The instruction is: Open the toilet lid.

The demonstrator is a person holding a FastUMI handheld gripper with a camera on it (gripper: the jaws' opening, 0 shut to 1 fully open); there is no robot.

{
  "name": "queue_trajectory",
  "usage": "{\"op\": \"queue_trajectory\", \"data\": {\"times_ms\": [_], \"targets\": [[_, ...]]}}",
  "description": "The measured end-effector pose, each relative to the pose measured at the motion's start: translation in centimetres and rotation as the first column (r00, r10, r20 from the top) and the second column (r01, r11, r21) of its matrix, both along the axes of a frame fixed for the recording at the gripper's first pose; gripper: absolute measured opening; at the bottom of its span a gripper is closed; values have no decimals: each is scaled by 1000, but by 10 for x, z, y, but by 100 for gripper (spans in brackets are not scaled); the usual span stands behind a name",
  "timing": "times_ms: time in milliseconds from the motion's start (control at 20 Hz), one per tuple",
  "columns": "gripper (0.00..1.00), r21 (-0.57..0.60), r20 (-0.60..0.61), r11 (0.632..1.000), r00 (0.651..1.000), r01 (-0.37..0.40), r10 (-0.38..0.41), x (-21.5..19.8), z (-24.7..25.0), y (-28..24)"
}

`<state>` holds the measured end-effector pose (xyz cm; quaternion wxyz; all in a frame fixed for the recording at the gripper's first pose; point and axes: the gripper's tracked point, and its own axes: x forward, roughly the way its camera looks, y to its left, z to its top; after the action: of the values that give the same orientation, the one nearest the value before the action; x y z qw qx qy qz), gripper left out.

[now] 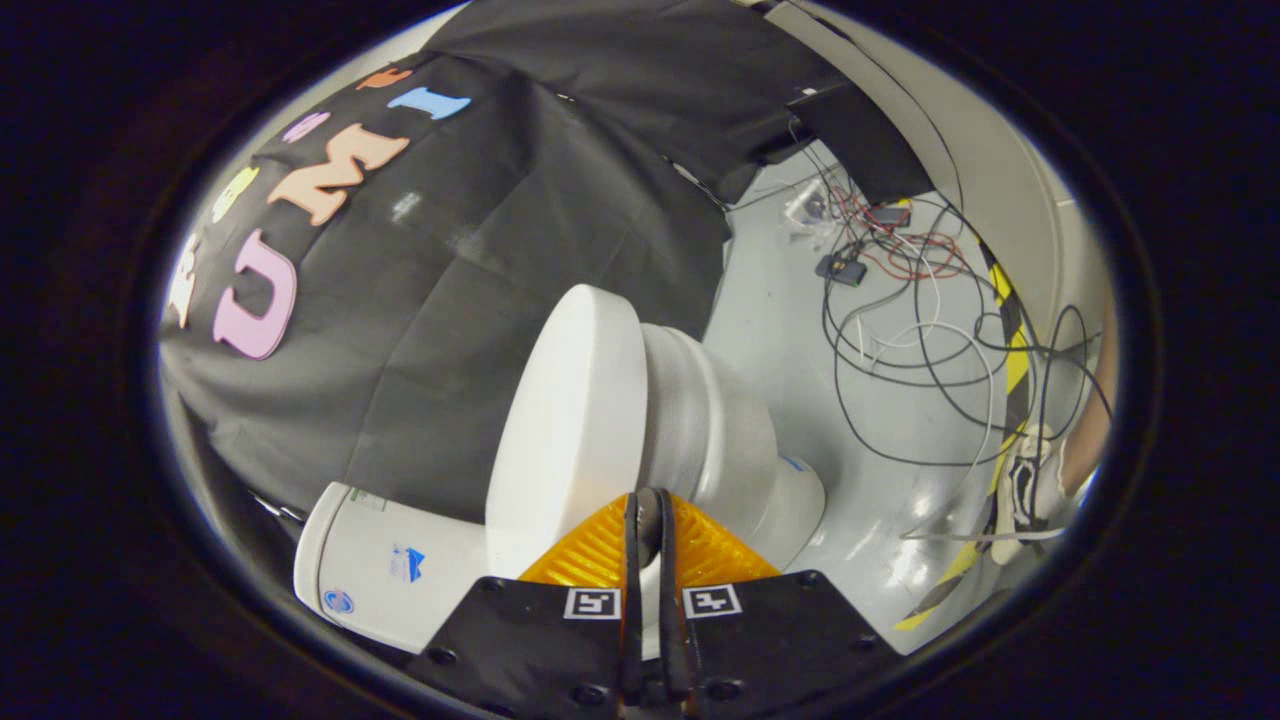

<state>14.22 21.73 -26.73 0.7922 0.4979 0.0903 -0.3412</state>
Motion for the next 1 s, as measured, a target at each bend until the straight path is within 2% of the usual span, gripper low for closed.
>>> {"op": "queue_trajectory", "data": {"times_ms": [300,450,750,1000], "targets": [[9,-117,-19,991,998,-59,57,5,40,5],[8,-177,12,980,996,-86,90,12,67,12],[9,-326,37,930,981,-170,192,31,115,32],[8,-423,-8,873,964,-244,266,45,136,44]]}}
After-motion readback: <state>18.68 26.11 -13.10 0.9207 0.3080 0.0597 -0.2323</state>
